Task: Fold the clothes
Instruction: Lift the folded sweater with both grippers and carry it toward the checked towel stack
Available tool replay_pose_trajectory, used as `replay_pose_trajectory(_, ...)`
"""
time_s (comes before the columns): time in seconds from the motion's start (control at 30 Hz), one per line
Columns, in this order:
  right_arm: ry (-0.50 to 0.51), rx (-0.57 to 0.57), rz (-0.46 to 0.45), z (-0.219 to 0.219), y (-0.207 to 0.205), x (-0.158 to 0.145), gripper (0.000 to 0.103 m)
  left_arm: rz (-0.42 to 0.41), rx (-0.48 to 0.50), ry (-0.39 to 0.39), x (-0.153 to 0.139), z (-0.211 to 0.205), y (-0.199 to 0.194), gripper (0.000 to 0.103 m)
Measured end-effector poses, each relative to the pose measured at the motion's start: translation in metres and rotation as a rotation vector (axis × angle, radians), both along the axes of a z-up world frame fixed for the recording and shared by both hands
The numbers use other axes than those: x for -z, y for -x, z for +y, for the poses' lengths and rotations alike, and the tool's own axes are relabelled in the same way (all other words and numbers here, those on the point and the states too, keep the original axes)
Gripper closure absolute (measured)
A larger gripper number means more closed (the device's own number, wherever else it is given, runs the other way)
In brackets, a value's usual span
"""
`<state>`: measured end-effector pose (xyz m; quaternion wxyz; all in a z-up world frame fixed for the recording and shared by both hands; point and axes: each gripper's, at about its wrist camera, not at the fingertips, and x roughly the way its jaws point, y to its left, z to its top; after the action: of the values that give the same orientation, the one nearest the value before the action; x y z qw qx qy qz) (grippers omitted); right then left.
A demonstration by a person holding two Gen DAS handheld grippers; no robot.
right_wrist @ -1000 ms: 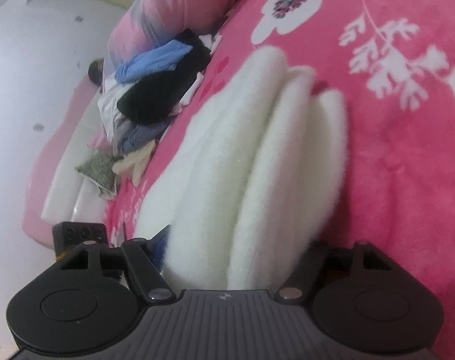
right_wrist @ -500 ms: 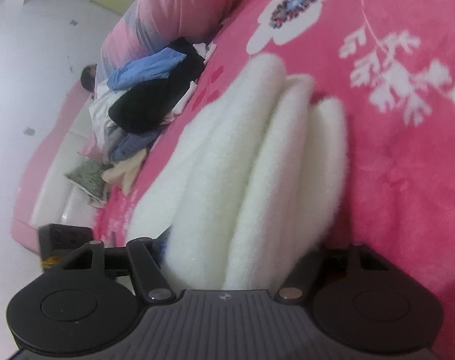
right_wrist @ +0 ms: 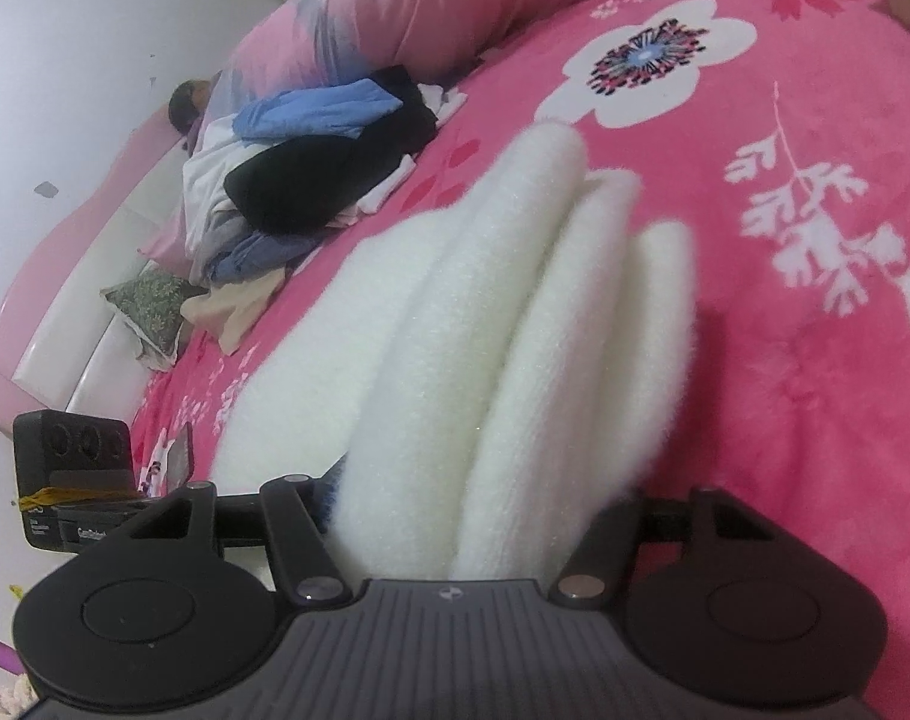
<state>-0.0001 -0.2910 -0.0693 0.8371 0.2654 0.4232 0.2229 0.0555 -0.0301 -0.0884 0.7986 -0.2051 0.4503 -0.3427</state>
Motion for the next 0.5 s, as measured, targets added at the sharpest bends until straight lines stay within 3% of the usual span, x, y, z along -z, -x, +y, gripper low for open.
replay_pose_trajectory(0.2, 0.006, 0.028, -0.071, -0.007, 0.021, -0.025, 0.038, -0.064, 0.031, 0.010, -0.025, -0.010, 0.012, 0.019)
replay_pose_trajectory(0.5, -0.002, 0.091, -0.161, -0.052, 0.044, -0.052, 0.038, -0.130, 0.099, -0.001, -0.055, -0.062, 0.014, 0.019)
